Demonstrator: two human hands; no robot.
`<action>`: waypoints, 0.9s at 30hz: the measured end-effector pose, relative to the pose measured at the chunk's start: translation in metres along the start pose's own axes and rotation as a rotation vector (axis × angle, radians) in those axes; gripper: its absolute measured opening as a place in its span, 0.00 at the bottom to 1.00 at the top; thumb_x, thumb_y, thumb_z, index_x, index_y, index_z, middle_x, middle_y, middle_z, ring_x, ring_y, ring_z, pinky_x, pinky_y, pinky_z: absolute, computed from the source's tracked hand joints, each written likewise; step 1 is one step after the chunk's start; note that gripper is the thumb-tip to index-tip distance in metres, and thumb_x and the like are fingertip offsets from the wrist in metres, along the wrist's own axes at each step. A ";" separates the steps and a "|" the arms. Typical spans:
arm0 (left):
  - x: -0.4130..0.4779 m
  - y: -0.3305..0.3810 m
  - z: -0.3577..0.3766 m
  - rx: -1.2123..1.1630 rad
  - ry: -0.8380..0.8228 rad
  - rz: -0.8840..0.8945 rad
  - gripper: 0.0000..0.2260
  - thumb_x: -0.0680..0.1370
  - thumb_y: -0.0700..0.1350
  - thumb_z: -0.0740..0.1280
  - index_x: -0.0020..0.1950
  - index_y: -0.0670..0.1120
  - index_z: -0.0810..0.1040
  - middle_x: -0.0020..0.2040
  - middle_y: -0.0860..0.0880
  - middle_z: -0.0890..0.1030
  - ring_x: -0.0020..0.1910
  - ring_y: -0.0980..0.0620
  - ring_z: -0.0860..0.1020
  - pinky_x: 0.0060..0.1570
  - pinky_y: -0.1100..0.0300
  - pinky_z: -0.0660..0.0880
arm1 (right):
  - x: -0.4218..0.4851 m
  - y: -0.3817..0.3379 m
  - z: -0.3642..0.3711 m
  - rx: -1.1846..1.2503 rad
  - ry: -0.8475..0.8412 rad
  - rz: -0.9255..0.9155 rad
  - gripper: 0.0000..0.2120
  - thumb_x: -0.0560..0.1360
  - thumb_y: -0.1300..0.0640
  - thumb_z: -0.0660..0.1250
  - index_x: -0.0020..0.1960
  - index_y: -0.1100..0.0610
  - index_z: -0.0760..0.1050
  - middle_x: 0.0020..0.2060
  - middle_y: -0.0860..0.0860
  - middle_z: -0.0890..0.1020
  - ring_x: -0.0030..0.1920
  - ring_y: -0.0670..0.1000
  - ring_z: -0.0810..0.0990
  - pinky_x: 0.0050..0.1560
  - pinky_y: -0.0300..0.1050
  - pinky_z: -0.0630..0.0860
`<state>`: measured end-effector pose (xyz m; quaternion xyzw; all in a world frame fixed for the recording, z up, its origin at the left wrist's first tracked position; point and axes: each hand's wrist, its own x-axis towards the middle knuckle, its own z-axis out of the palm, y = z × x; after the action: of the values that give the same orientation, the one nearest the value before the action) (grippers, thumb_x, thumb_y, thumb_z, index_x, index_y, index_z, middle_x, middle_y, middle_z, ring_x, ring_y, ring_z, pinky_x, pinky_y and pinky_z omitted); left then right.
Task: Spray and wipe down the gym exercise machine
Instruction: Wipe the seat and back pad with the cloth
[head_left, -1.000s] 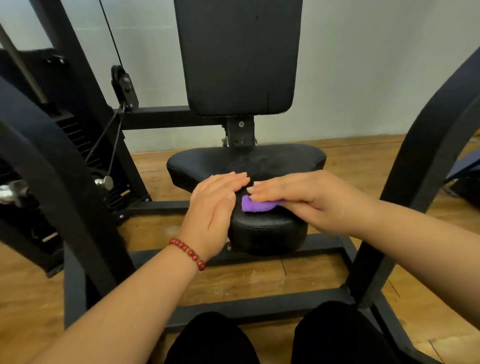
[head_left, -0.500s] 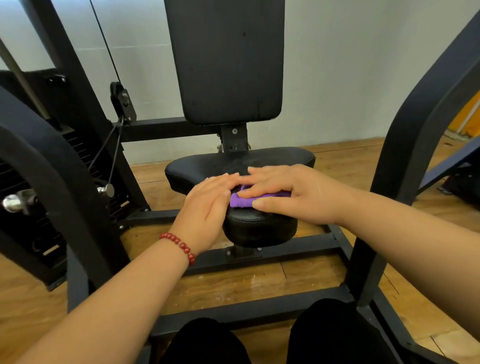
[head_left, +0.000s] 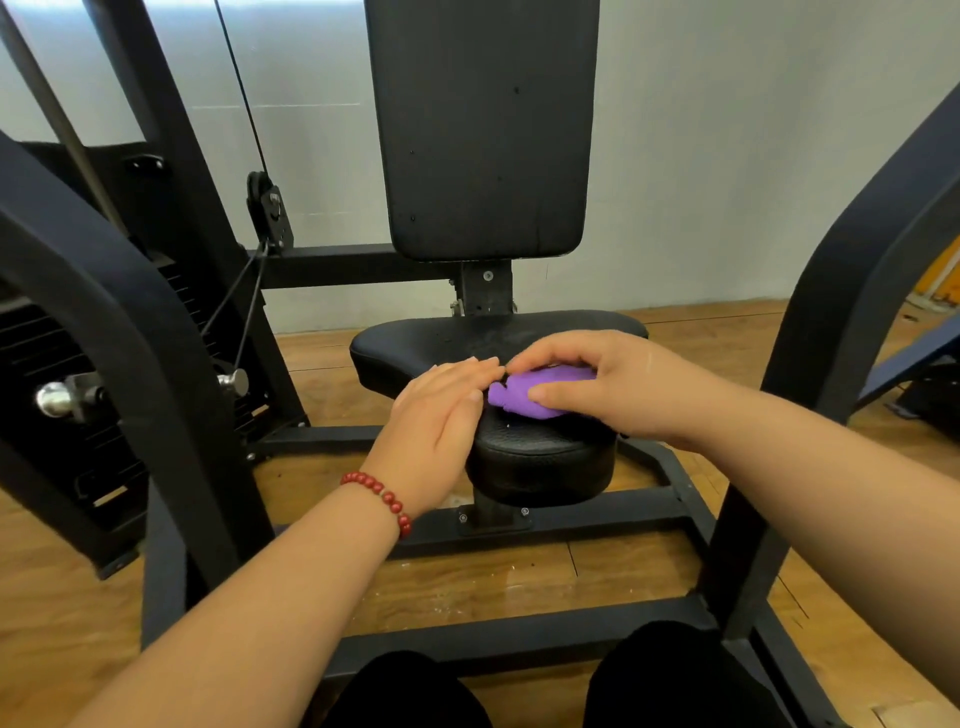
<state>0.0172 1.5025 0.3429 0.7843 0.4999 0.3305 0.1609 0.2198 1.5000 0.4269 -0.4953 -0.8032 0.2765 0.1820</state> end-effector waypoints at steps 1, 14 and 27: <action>0.000 0.000 0.000 -0.016 -0.002 -0.001 0.23 0.80 0.50 0.45 0.72 0.54 0.69 0.71 0.59 0.69 0.71 0.64 0.61 0.76 0.57 0.54 | 0.001 -0.002 -0.003 -0.022 -0.008 0.048 0.19 0.76 0.49 0.69 0.65 0.38 0.73 0.54 0.35 0.78 0.52 0.36 0.75 0.46 0.27 0.70; -0.001 0.003 -0.010 -0.176 -0.063 0.042 0.19 0.74 0.66 0.50 0.65 0.72 0.60 0.66 0.74 0.62 0.71 0.72 0.57 0.76 0.59 0.50 | 0.007 -0.002 0.006 -0.341 0.143 -0.207 0.14 0.79 0.48 0.63 0.61 0.47 0.80 0.53 0.44 0.79 0.53 0.43 0.75 0.57 0.41 0.73; 0.001 0.001 -0.009 -0.088 -0.093 0.058 0.16 0.78 0.62 0.49 0.65 0.71 0.54 0.63 0.77 0.57 0.64 0.83 0.50 0.70 0.73 0.42 | 0.007 0.011 0.009 -0.145 0.255 -0.114 0.11 0.75 0.54 0.70 0.57 0.47 0.82 0.48 0.39 0.81 0.51 0.39 0.77 0.58 0.36 0.73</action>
<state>0.0117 1.5020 0.3505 0.8051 0.4540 0.3196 0.2087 0.2194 1.5080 0.4131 -0.4920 -0.8182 0.1418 0.2616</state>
